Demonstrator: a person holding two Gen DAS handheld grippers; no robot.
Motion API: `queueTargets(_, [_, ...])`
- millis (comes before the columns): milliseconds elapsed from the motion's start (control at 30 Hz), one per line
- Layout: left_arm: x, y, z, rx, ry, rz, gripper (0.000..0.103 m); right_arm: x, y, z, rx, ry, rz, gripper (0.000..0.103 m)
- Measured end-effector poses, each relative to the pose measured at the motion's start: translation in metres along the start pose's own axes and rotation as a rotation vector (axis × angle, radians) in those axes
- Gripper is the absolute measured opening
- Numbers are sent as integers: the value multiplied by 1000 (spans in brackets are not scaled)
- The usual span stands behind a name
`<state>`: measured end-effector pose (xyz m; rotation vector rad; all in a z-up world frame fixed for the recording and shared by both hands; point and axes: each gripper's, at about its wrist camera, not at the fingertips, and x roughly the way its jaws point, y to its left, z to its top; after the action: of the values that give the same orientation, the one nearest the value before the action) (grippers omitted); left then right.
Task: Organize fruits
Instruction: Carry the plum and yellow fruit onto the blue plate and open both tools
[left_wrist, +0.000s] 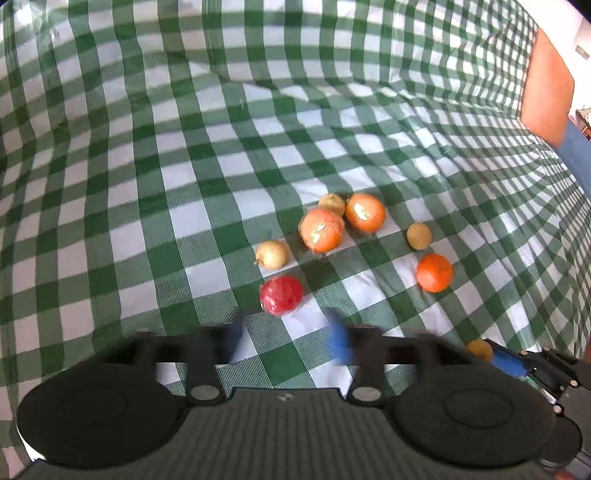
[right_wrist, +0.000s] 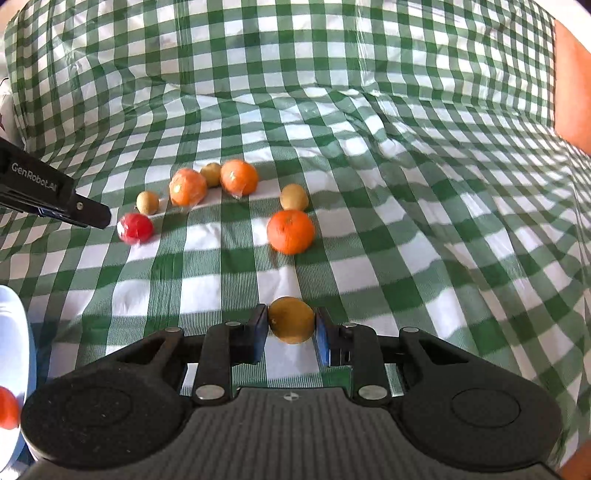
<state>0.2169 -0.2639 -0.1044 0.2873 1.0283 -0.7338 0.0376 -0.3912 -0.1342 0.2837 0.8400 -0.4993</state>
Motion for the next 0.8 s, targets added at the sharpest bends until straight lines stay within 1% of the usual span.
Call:
queueTargets(67, [7,2,1,-4,-10,15,78,1,-1,-1,9,-7,0,29])
queueTargets(167, [29,2,9,-14,29,20,78,8,-3,0,11,-11,-9,29])
queueTargets(233, [40,0,12,-5,43,31,75,15,-6,0,16,-2,-14,29])
queueTargets(267, [45,-1,12,1,51,31,63,19,-8,0,17,4,-19,29])
queueTargets(300, [50,-3,12,8,66,34,41,21,-9,-1,13,2,-19,29])
queueTargets(333, [52,-4,11,12,73,45,35,22,-8,-2,2,-7,-19,29])
queueTargets(400, [48,-8,9,25,58,72,34,22,-7,-4,-31,-19,-22,29])
queueTargets(433, [44,-9,7,30,48,74,34,22,-5,-5,-48,-24,-25,29])
queueTargets(500, [33,-9,5,18,33,65,34,20,-2,-5,-77,-22,-23,29])
queueTargets(567, [15,-8,3,-3,3,43,34,15,-2,-3,-63,-15,-8,29])
queueTargets(700, [-37,-7,-11,-65,-60,17,34,-11,7,6,-79,-53,22,29])
queueTargets(800, [-82,-2,-33,-128,-92,38,34,-43,19,13,-107,-88,68,29])
